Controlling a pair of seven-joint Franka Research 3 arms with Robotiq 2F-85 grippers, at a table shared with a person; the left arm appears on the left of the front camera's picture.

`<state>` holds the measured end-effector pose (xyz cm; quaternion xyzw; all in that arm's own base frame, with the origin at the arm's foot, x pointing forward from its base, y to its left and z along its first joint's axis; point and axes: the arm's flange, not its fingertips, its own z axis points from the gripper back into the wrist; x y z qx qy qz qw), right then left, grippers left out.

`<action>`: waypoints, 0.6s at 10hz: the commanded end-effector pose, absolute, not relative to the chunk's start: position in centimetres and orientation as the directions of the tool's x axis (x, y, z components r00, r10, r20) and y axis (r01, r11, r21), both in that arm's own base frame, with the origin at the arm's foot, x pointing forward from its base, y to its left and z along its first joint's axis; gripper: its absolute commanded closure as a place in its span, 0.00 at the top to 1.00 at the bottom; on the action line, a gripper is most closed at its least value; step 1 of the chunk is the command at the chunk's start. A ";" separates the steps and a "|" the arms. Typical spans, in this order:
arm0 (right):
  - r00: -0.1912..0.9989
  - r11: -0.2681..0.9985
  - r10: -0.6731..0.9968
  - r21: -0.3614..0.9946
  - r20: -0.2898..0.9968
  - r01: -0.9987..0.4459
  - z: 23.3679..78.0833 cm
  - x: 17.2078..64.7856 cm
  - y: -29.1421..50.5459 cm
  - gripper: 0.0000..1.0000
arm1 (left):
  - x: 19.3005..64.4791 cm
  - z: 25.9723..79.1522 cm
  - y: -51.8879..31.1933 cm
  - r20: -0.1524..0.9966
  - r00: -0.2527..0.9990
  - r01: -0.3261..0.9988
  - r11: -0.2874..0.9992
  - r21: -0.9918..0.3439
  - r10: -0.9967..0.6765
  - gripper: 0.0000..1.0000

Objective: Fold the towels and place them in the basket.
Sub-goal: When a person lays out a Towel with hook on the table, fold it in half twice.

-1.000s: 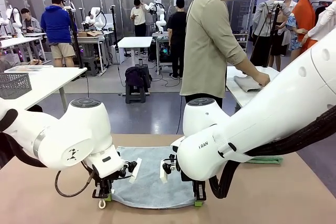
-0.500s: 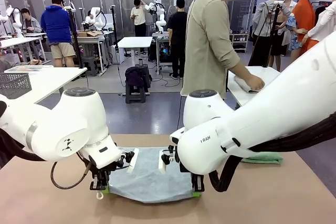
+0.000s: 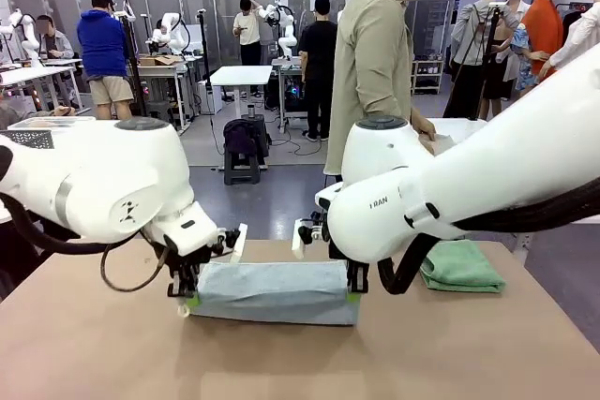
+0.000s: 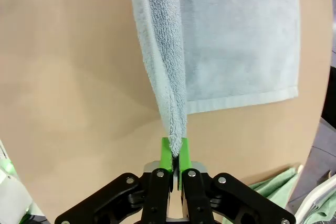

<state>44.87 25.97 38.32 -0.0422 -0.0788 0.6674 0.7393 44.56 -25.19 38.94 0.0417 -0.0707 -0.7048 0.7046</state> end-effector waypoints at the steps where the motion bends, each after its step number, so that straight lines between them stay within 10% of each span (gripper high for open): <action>1: 0.062 0.070 0.997 -0.170 0.049 -0.983 37.9 47.7 26.3 0.00 | 47.9 39.3 -25.9 -0.001 0.014 0.984 0.014 0.175 -1.000 0.00; 6: 0.061 0.067 0.998 -0.208 0.034 -0.976 37.3 53.4 27.5 0.00 | 54.0 39.7 -26.7 -0.061 0.047 0.978 0.034 0.206 -0.997 0.00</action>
